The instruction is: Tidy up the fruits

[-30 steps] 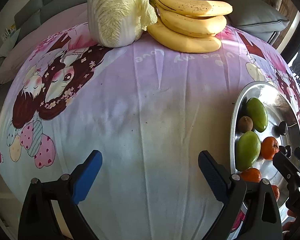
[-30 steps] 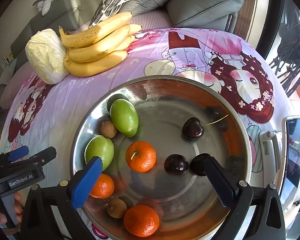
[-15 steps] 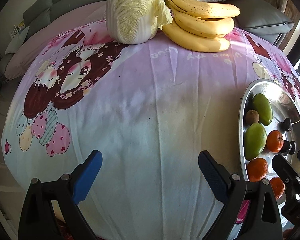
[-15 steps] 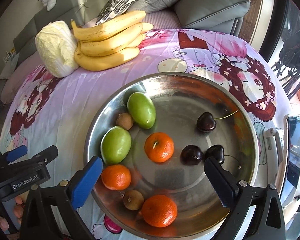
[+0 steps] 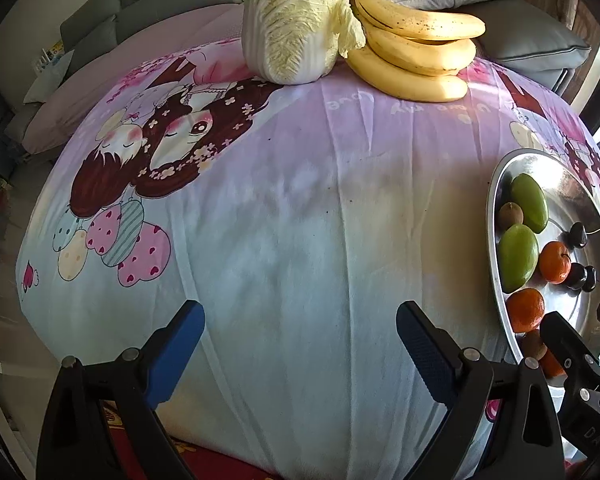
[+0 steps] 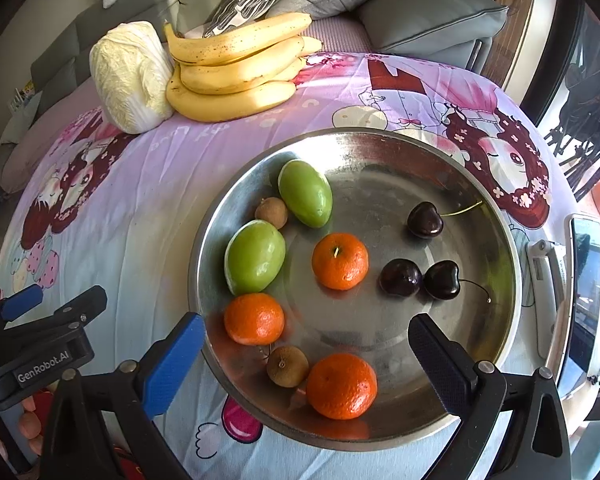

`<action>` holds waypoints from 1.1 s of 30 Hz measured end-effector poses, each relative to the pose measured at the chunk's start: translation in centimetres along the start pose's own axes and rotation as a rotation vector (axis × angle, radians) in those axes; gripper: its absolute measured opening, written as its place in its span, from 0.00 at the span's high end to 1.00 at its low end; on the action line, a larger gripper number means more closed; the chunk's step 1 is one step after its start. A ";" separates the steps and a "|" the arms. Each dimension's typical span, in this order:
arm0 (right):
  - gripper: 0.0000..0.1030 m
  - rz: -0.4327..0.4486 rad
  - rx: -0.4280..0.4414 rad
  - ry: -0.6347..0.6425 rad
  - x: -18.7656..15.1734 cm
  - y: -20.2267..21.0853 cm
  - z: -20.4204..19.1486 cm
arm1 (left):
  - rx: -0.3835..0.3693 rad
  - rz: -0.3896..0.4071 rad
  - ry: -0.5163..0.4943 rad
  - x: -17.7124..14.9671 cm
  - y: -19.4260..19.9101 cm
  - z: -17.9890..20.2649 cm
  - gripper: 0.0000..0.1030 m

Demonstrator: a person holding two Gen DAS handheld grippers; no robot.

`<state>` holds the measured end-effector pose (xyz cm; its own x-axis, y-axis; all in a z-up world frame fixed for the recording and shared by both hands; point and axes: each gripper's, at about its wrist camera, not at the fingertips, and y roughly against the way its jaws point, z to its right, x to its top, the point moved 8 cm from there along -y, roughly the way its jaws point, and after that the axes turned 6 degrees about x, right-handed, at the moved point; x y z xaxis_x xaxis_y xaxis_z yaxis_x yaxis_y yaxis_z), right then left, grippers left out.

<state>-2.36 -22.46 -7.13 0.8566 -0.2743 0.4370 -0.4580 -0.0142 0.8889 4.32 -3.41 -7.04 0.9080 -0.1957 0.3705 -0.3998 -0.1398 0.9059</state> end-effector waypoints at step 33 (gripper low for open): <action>0.00 -0.008 -0.014 0.054 -2.2 2.0 -1.6 | 0.022 -0.009 0.003 -2.8 1.8 -1.8 0.06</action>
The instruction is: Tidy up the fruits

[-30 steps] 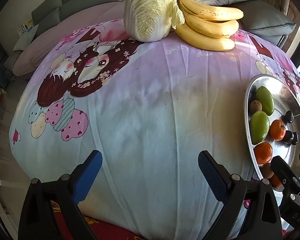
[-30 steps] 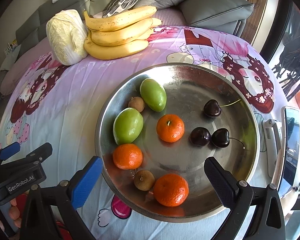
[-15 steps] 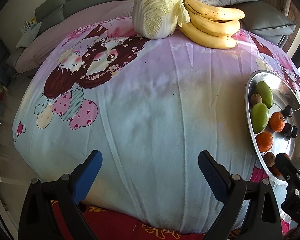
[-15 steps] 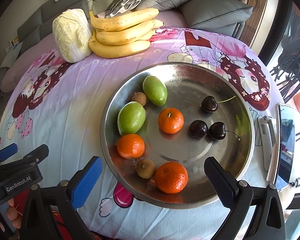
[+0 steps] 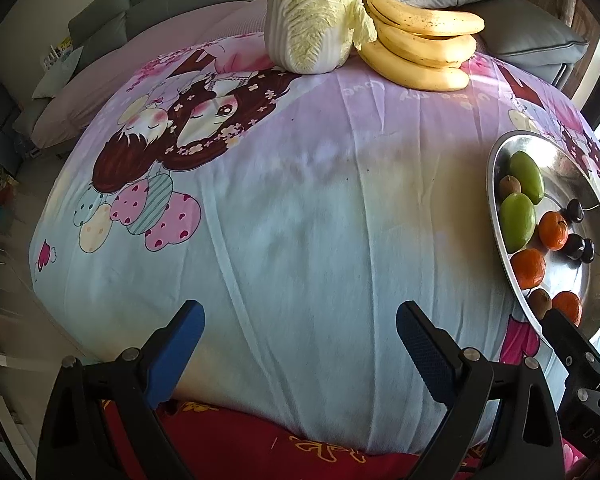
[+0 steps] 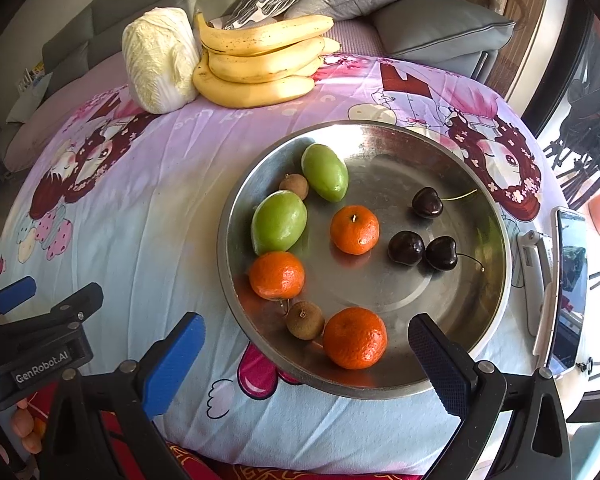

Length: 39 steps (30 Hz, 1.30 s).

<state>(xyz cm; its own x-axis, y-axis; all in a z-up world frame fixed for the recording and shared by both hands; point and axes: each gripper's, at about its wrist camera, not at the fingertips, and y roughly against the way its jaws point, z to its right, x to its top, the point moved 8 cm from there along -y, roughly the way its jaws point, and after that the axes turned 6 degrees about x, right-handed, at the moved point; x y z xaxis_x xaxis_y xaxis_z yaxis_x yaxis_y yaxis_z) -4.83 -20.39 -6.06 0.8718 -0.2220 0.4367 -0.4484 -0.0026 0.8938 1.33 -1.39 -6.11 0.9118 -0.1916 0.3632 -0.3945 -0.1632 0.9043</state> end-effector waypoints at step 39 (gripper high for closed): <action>0.00 -0.017 -0.023 -0.019 -1.0 -0.1 1.3 | 0.025 -0.038 0.004 -1.1 -0.7 -1.0 0.06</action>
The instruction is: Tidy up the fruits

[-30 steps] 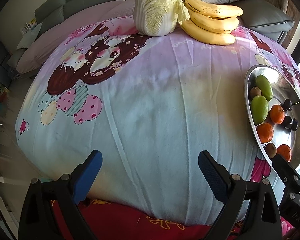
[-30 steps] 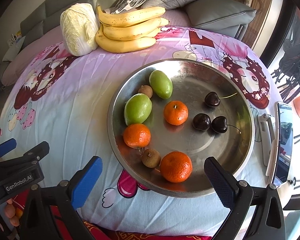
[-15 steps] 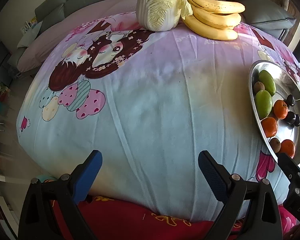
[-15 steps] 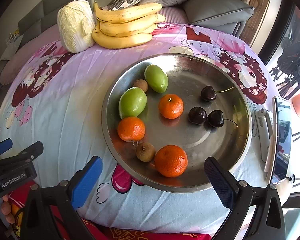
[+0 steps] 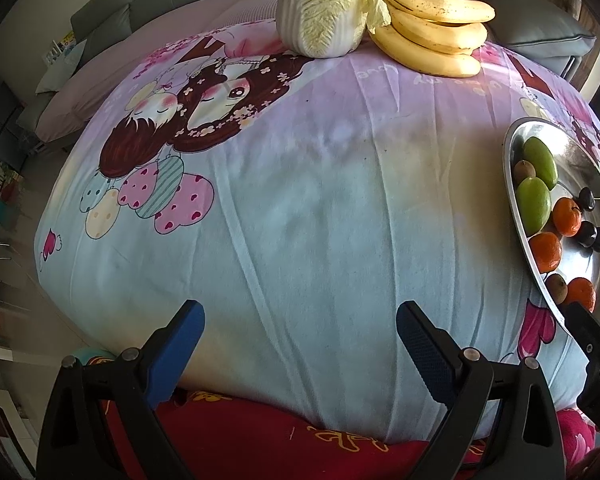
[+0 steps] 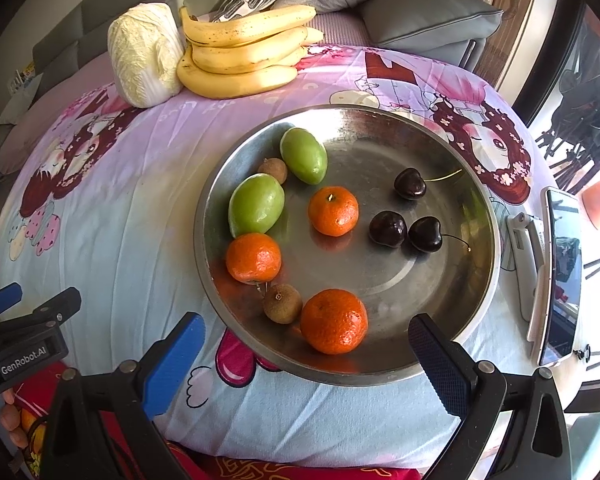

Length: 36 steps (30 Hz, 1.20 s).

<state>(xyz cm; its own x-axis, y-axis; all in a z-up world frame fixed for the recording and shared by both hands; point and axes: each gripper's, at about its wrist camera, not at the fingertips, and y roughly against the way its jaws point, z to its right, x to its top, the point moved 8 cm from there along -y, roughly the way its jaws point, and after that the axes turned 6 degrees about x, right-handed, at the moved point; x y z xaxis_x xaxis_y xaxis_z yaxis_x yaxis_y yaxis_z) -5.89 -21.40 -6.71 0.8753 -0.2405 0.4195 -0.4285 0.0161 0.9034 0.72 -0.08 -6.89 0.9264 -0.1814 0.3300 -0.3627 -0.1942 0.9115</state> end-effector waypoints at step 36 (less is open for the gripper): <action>0.00 -0.010 -0.002 0.010 -0.3 -0.4 -0.1 | 0.000 -0.013 0.008 0.0 -0.3 -0.1 0.06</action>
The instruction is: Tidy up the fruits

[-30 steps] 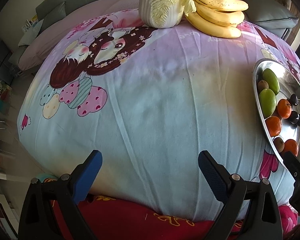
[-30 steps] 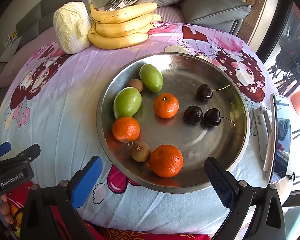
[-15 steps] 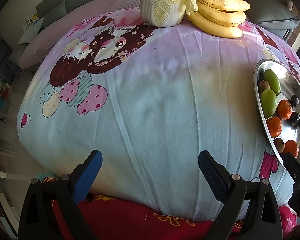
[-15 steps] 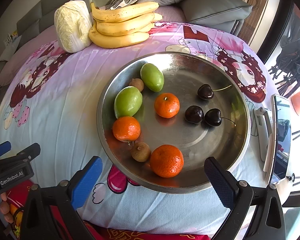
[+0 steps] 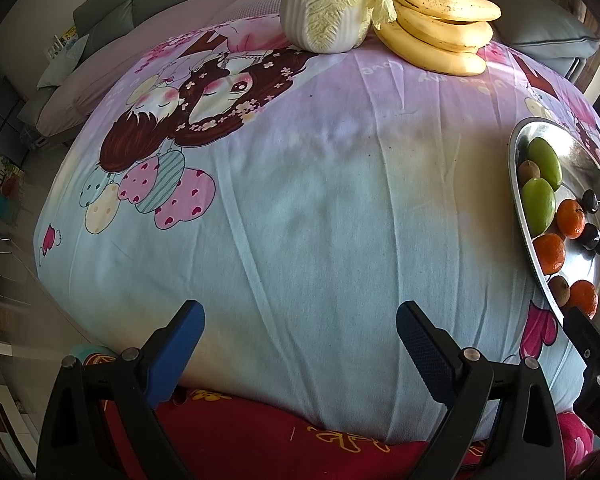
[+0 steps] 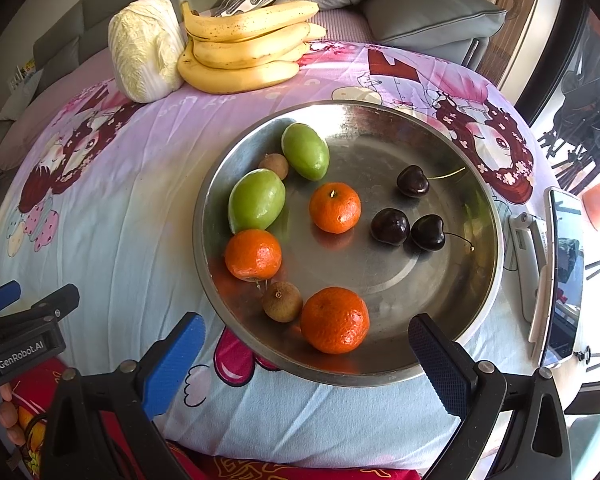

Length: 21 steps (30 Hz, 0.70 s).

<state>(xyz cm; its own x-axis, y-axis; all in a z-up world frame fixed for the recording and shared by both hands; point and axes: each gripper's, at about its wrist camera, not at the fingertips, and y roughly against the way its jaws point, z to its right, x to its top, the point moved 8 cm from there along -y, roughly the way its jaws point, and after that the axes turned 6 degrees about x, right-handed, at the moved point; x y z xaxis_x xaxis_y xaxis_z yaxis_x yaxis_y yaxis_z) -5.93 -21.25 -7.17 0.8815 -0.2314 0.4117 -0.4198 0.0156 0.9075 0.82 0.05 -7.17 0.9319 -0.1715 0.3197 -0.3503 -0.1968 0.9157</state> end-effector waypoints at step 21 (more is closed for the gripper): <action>0.00 -0.013 0.003 -0.004 -0.2 -0.7 0.1 | 0.006 -0.013 -0.004 -0.1 -0.5 -0.1 0.06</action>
<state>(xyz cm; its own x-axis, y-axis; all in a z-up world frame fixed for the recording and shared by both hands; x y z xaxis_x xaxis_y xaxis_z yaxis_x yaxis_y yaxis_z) -5.85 -21.27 -7.93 0.8858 -0.2358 0.3997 -0.4092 0.0093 0.9124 0.89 0.23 -7.62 0.9359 -0.1732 0.3068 -0.3389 -0.2050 0.9182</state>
